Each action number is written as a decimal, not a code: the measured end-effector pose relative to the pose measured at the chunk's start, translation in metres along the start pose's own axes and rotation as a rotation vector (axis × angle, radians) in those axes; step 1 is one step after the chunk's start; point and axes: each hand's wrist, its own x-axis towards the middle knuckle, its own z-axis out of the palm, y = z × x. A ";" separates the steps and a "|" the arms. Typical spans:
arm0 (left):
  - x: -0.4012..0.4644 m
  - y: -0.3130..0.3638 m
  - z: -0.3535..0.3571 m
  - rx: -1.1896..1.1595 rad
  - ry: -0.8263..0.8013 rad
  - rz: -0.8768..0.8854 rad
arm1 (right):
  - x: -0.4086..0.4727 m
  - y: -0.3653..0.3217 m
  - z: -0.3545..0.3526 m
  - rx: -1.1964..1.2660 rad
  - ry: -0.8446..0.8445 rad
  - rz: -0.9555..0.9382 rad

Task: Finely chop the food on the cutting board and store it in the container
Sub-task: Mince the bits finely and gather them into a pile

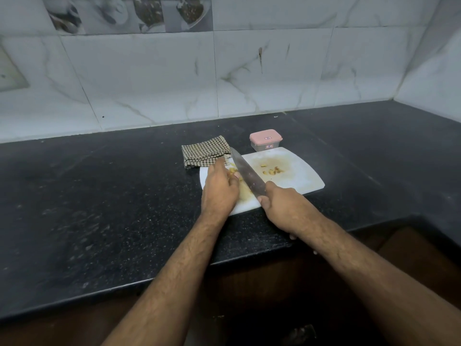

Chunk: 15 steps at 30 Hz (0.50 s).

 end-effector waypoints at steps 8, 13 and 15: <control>0.011 -0.005 -0.001 -0.084 0.014 -0.124 | 0.000 0.007 -0.001 0.009 -0.015 -0.067; 0.015 -0.007 0.000 -0.133 0.088 -0.177 | 0.001 0.008 0.001 0.044 -0.014 -0.053; 0.014 -0.008 0.000 -0.122 0.093 -0.165 | 0.002 0.011 0.002 0.099 -0.004 -0.045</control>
